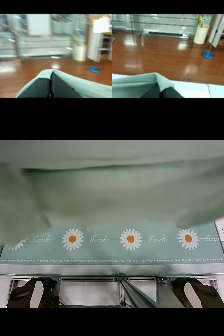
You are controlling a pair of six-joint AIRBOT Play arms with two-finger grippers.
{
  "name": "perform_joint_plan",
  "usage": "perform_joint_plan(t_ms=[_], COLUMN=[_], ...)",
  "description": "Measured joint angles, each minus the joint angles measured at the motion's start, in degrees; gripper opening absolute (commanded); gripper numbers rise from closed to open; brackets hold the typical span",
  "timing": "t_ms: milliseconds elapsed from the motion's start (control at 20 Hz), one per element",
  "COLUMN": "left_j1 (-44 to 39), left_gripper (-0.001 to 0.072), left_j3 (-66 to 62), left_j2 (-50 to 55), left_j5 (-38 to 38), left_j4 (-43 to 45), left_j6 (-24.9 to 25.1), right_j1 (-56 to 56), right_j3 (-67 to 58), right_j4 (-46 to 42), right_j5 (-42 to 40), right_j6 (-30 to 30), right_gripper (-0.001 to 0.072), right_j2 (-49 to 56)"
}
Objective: Fold the shirts.
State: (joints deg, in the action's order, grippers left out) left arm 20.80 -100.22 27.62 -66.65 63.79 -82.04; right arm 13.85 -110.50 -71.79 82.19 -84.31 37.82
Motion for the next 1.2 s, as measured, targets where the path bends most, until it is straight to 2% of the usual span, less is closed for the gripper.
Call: perform_joint_plan(t_ms=[150,250,450,600,850,1050,1200], left_j1=[-3.61,-4.96,-6.08,-6.34,-6.54,-7.39,-9.22], left_gripper=[0.0016,0.0016,0.0016,0.0016,0.0016,0.0016,0.0016], left_j3=[-0.22,0.24,5.22,13.16,28.59,34.73,34.12], left_j2=[-3.50,-4.00,-2.75,-0.15,9.11,24.44,38.07], left_j5=[-3.04,-6.36,-12.85,-14.08,-5.90,2.08,8.00], left_j4=[9.11,11.74,13.84,12.26,4.02,-0.57,-3.52], left_j6=[-4.42,-6.36,-8.26,-8.83,-7.63,-5.33,-3.58], right_j1=[0.00,0.00,0.00,0.00,0.00,-0.26,-0.42], right_j3=[1.92,4.26,13.42,23.61,39.04,43.50,43.36], right_j4=[-2.19,-2.78,-2.25,0.15,5.66,8.74,11.91], right_j5=[3.78,6.38,8.81,7.28,-2.05,-11.50,-19.58], right_j6=[-1.95,-2.86,-3.91,-4.02,-0.83,2.89,5.33], right_gripper=[0.0027,0.0027,0.0027,0.0027,0.0027,0.0027,0.0027], right_j2=[-3.41,-4.44,-5.22,-5.11,1.53,15.47,27.74])
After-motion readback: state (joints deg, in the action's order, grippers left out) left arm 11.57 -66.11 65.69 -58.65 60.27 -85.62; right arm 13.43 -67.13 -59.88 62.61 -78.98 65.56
